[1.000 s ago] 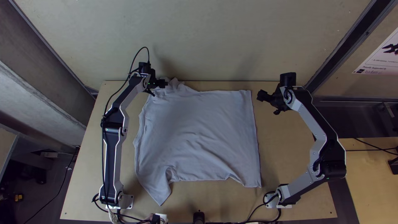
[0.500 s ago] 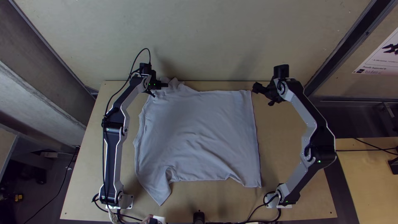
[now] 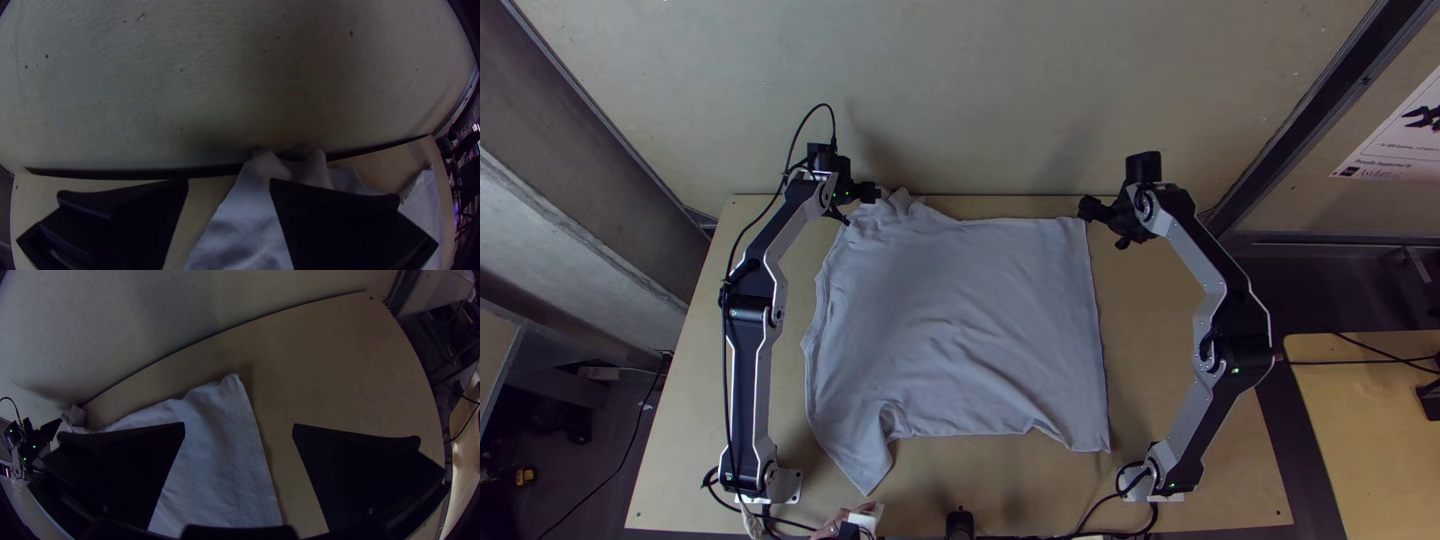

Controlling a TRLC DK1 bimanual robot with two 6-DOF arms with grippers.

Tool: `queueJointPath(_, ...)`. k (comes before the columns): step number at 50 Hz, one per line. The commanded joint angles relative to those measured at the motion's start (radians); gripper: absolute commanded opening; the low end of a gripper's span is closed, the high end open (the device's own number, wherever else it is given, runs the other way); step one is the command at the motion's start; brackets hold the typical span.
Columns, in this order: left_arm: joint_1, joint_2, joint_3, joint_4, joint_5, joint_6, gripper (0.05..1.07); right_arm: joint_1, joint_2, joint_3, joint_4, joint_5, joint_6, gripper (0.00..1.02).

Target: Fold the t-shirt

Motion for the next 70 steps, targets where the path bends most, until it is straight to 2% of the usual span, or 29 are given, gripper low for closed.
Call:
queueJointPath(1,0.007,0.017,0.02,0.018,0.005,0.019,1.01,0.012,0.031,0.019,-0.012,-0.006,0.016,0.99)
queueJointPath(24,-0.003,0.127,0.023,-0.005,0.005,0.014,0.98,0.013,0.103,0.105,-0.026,-0.007,0.016,0.99)
queueJointPath(28,-0.007,0.136,0.023,-0.002,0.005,0.01,0.72,0.013,0.134,0.148,-0.056,-0.007,0.019,0.99)
queueJointPath(33,-0.012,0.127,0.023,0.0,0.007,0.0,0.09,0.013,0.174,0.208,-0.105,-0.007,0.026,0.99)
queueJointPath(34,-0.013,0.124,0.023,-0.006,0.007,-0.001,0.07,0.013,0.181,0.218,-0.113,-0.007,0.026,0.99)
queueJointPath(53,-0.01,0.033,0.018,-0.079,0.087,-0.053,0.08,0.012,0.332,0.395,-0.224,-0.007,0.035,0.99)
queueJointPath(70,-0.012,-0.045,0.017,-0.117,0.099,-0.061,0.08,0.01,0.439,0.556,-0.286,-0.007,0.039,0.95)
